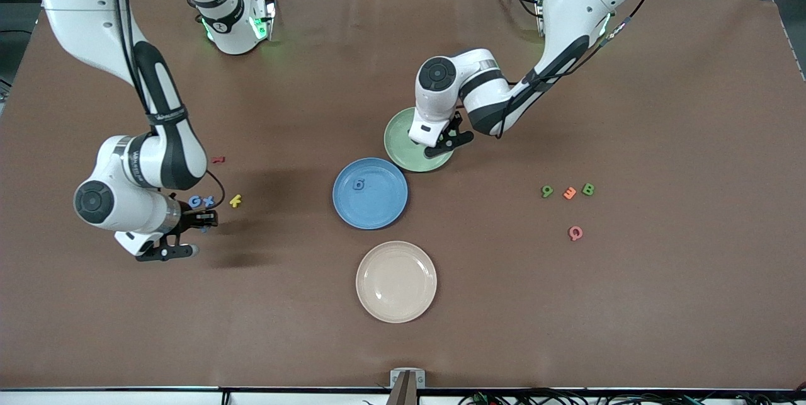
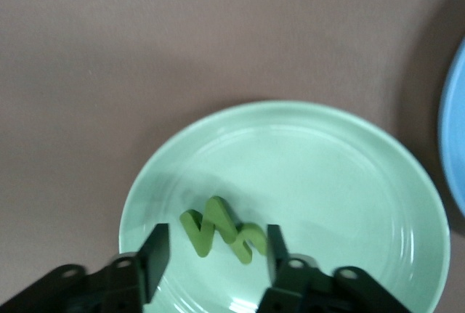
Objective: Sort letters by color into matching plates
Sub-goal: 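Place the m on the blue plate while the left gripper returns, then move the right gripper back to the blue letters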
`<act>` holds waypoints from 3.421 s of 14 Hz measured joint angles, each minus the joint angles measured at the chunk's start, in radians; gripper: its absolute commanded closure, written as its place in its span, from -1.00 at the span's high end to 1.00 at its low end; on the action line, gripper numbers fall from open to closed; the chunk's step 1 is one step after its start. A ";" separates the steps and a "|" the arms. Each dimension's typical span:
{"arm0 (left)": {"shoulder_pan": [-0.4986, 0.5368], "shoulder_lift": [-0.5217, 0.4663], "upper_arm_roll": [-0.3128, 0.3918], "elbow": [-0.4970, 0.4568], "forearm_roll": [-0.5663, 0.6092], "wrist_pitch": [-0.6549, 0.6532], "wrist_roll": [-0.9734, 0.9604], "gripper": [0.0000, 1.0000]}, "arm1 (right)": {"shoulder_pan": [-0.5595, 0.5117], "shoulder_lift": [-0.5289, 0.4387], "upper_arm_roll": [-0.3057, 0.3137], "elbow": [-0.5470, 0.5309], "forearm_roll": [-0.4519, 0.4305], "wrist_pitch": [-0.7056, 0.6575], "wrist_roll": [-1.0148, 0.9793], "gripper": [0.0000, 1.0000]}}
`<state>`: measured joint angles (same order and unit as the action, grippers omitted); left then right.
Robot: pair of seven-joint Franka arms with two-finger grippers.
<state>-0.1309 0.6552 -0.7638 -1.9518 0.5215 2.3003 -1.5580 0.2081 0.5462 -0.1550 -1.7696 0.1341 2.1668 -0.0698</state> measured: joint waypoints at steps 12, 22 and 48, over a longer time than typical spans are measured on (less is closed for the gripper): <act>0.423 -0.093 0.009 0.029 0.021 -0.002 0.439 1.00 | 0.444 -0.014 0.012 0.048 0.002 -0.036 0.832 -0.69; 0.674 -0.075 0.014 0.003 0.132 -0.003 0.680 0.95 | 0.629 0.188 0.014 0.183 0.004 0.157 1.171 -0.64; 0.866 -0.064 -0.070 -0.221 0.224 0.031 0.728 0.46 | -0.019 -0.192 -0.017 -0.045 -0.056 -0.195 0.050 1.00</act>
<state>0.7353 0.5914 -0.8333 -2.1727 0.7460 2.3311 -0.8305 0.1893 0.3540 -0.1718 -1.8146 0.0782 1.9716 -0.0200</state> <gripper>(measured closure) 0.233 0.000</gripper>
